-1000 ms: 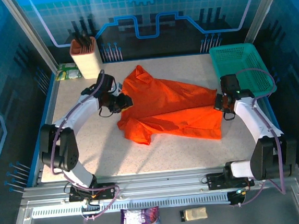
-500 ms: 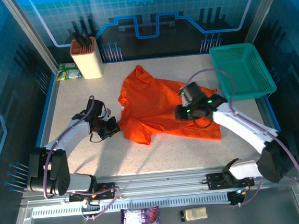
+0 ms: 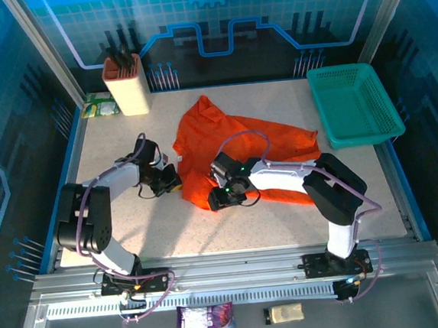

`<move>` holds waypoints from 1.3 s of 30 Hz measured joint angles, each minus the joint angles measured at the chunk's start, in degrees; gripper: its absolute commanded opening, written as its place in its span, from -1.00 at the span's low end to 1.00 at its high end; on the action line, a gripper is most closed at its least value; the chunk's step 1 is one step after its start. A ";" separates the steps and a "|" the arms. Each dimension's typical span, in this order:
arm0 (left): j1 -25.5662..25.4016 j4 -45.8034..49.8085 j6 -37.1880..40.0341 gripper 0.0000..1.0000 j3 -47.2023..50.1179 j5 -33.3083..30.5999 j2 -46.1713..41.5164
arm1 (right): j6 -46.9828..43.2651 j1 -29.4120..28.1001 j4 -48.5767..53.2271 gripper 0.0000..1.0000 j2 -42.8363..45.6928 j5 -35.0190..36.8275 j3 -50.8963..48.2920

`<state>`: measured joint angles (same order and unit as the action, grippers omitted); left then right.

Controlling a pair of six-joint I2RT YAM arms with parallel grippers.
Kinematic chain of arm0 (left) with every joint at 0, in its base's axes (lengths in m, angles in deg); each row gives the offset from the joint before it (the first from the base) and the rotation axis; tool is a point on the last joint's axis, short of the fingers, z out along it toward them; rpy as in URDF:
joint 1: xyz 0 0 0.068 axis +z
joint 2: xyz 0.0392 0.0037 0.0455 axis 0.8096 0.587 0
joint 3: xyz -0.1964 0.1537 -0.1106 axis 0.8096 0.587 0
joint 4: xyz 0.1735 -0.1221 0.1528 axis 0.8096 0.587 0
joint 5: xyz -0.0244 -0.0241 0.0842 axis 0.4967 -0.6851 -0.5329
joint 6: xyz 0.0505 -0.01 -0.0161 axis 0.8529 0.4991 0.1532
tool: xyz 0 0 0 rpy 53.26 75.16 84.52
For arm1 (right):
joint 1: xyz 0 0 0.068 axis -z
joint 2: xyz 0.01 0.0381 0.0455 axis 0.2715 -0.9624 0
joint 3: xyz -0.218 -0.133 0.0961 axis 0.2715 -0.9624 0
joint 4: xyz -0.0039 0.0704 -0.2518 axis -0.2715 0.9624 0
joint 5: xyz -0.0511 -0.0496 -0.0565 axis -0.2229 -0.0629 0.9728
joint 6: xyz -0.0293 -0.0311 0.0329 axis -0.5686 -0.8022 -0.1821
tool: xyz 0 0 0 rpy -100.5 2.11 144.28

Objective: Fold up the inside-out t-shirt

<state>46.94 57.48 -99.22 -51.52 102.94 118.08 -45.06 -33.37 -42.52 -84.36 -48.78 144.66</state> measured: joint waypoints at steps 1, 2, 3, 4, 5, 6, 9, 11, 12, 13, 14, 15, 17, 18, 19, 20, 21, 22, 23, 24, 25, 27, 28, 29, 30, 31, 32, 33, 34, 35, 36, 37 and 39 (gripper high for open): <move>0.00 0.00 0.02 -1.00 -0.63 0.00 0.72 | 0.02 0.00 -0.02 -0.60 -0.48 -0.15 0.24; 0.00 0.00 0.02 -1.00 -1.11 0.00 1.36 | 0.42 0.04 -0.28 -0.76 -0.72 -0.22 0.26; 0.00 -0.02 0.04 -1.00 -1.77 -0.04 2.19 | 0.50 0.07 -0.39 -0.93 -0.81 -0.24 0.26; 0.00 -0.07 0.07 -1.00 -2.23 -0.11 2.91 | 0.61 0.17 -0.39 -1.00 -0.81 -0.33 0.26; 0.00 -0.02 0.07 -1.00 -2.67 -0.20 3.50 | 0.68 0.42 -0.42 -1.00 -0.76 -0.37 0.28; 0.00 0.00 0.24 -1.00 -3.13 -0.46 4.15 | 0.44 0.85 -0.31 -1.00 -0.66 -0.28 0.26; 0.07 0.04 0.50 -1.00 -4.61 -1.11 6.05 | 0.00 3.41 0.81 -1.00 1.49 0.15 -0.48; 0.22 0.00 0.96 -1.00 -5.70 -1.46 7.63 | -0.72 6.40 2.12 -1.00 4.94 0.76 -1.92; 0.28 0.02 1.36 -1.00 -6.19 -1.57 8.24 | -1.25 8.35 2.51 -1.00 6.95 1.01 -2.89; 0.33 0.04 1.53 -1.00 -6.64 -1.66 8.96 | -1.77 10.95 2.80 -1.00 9.05 1.20 -3.96; 0.33 0.04 1.60 -1.00 -7.06 -1.68 9.55 | -2.34 13.03 3.13 -1.00 10.38 1.20 -4.70; 0.33 0.04 1.77 -1.00 -7.56 -1.68 10.16 | -2.95 15.43 3.63 -1.00 11.26 1.29 -5.22; 0.31 0.07 1.97 -1.00 -8.33 -1.68 10.88 | -4.31 19.30 4.76 -1.00 11.15 1.68 -5.33; 0.33 0.11 1.99 -1.00 -8.61 -1.68 10.93 | -5.07 20.68 5.73 -0.91 10.71 2.43 -5.33; 0.33 0.33 1.99 -1.00 -8.98 -1.68 10.91 | -5.77 21.51 6.91 -0.78 10.21 3.39 -5.22; 0.33 0.44 1.99 -0.98 -9.31 -1.68 10.88 | -6.25 21.84 8.17 -0.68 9.77 4.39 -5.01; 0.33 0.46 1.99 -0.95 -9.60 -1.68 10.78 | -6.69 21.88 9.77 -0.56 9.40 5.79 -4.63; 0.33 0.50 1.99 -0.93 -9.66 -1.73 10.36 | -7.21 21.81 11.08 -0.43 9.31 6.84 -4.24; 0.33 0.76 1.99 -0.91 -9.66 -1.77 9.79 | -7.76 21.75 12.33 -0.34 9.33 7.85 -3.78; 0.33 1.18 1.97 -0.91 -9.64 -1.88 8.76 | -7.85 21.70 13.68 -0.25 9.44 9.16 -3.04; 0.31 1.60 1.95 -0.90 -9.64 -1.95 7.37 | -8.09 21.66 14.71 -0.20 9.62 10.58 -2.34; 0.07 2.12 1.90 -0.89 -9.64 -1.95 4.33 | -8.37 20.96 16.70 -0.18 10.62 13.38 -1.16; -0.26 2.19 1.77 -0.90 -9.64 -1.97 2.64 | -8.35 20.33 17.57 -0.18 11.23 14.69 -0.61; -0.76 2.21 1.70 -0.90 -9.62 -1.97 1.07 | -8.33 19.26 18.71 -0.18 12.11 16.31 0.13; -1.62 2.19 1.49 -0.90 -9.60 -1.95 -0.52 | -8.35 17.73 19.54 -0.19 13.18 17.81 0.98; -2.49 2.14 1.31 -0.90 -9.55 -1.92 -1.55 | -8.33 16.26 20.00 -0.19 13.92 18.80 1.60; -3.58 1.97 1.11 -0.90 -9.42 -1.92 -2.45 | -8.33 14.27 20.46 -0.19 14.71 19.89 2.45; -4.90 1.73 0.76 -0.91 -9.07 -1.92 -3.13 | -8.33 11.80 21.09 -0.20 15.26 20.81 3.58; -5.84 1.55 0.20 -0.92 -8.68 -1.92 -3.43 | -8.28 9.94 21.59 -0.21 15.37 21.38 4.48; -6.86 1.44 -0.22 -0.93 -8.15 -1.90 -3.48 | -8.28 7.45 21.86 -0.21 15.37 22.10 5.49; -7.85 1.31 -0.74 -0.93 -7.61 -1.92 -3.34 | -8.31 5.25 21.99 -0.21 15.34 22.43 6.10; -8.61 1.31 -1.33 -0.93 -7.17 -1.92 -3.17 | -8.28 3.41 22.01 -0.21 15.34 22.47 6.36; -9.94 1.29 -1.97 -0.93 -6.78 -1.92 -2.27 | -8.13 -0.20 22.05 -0.17 15.02 22.14 6.38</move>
<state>37.00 58.77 -101.19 -58.30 101.02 115.80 -53.19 -33.57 -20.46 -69.34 -26.64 151.05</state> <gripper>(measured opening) 0.051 0.399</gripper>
